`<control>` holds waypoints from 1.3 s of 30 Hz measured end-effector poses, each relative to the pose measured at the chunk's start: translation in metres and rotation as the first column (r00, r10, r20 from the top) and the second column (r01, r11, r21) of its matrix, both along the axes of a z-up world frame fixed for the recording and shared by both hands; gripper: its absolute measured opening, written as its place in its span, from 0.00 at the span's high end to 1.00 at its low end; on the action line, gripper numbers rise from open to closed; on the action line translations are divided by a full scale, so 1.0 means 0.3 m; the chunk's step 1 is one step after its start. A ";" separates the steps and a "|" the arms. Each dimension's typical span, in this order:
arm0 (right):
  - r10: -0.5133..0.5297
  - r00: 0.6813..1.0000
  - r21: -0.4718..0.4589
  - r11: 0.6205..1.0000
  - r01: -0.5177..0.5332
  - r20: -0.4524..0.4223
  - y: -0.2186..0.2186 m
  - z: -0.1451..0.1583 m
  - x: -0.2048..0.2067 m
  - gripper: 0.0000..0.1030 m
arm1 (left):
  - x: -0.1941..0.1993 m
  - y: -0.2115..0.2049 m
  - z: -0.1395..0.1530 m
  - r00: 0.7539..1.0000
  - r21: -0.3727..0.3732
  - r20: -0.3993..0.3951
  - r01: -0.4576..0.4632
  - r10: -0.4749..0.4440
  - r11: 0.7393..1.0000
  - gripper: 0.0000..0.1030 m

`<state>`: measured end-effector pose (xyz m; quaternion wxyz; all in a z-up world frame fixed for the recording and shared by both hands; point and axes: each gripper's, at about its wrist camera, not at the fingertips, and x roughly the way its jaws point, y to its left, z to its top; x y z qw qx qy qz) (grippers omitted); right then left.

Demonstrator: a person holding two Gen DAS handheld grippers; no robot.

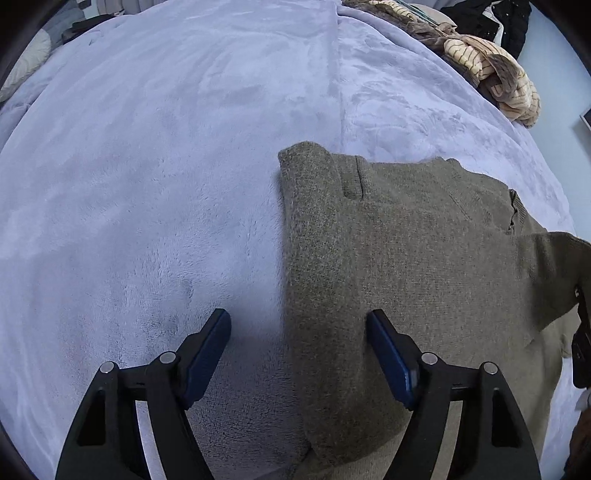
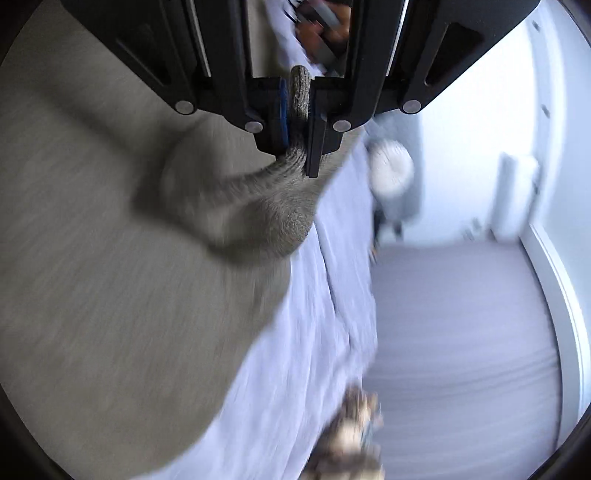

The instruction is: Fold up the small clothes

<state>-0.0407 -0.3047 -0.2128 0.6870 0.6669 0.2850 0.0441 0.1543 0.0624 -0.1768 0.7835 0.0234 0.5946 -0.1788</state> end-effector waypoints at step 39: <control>0.371 0.899 -0.161 0.897 -0.411 -0.232 0.728 0.066 0.284 0.38 | 0.122 0.226 0.100 0.999 -0.136 -0.011 0.042 -0.044 0.990 0.89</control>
